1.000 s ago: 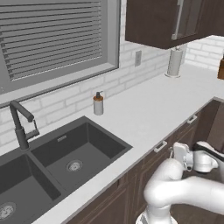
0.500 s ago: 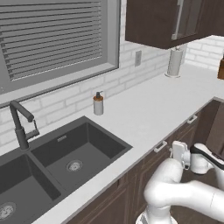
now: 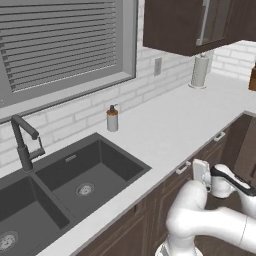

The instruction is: Take a straw from the drawer in front and place it inside the glass cup on the dining counter.

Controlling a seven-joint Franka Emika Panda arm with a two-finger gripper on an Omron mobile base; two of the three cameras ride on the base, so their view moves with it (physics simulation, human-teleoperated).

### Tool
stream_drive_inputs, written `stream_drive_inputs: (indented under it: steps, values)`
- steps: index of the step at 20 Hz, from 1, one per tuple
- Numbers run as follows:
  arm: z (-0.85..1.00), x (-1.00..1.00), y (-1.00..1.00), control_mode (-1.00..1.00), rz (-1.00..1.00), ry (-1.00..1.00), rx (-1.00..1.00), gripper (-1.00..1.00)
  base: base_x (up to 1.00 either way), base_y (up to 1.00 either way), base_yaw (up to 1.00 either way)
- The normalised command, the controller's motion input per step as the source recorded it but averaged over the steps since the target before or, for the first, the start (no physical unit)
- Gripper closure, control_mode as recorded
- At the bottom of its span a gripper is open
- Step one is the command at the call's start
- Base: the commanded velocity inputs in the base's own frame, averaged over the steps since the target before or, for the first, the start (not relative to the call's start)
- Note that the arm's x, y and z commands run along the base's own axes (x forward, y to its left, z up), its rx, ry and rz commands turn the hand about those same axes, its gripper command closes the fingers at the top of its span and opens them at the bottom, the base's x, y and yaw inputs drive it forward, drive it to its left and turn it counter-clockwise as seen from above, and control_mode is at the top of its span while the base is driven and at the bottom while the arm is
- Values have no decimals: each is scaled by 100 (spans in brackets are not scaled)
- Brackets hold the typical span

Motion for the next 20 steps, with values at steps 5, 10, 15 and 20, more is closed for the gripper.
stream_drive_inputs:
  steps: [5, 10, 15, 20]
  values:
    - [-28, 33, 0, -100, -2, 0, 0, -100, 0, 0, 0]
    - [-12, 29, 0, -100, -1, 1, 2, -100, 0, 0, 0]
    - [-7, 30, 0, -100, 0, 2, 3, -100, 0, 0, 0]
    - [-12, 24, 0, -100, 0, 1, 3, 100, 0, 0, 0]
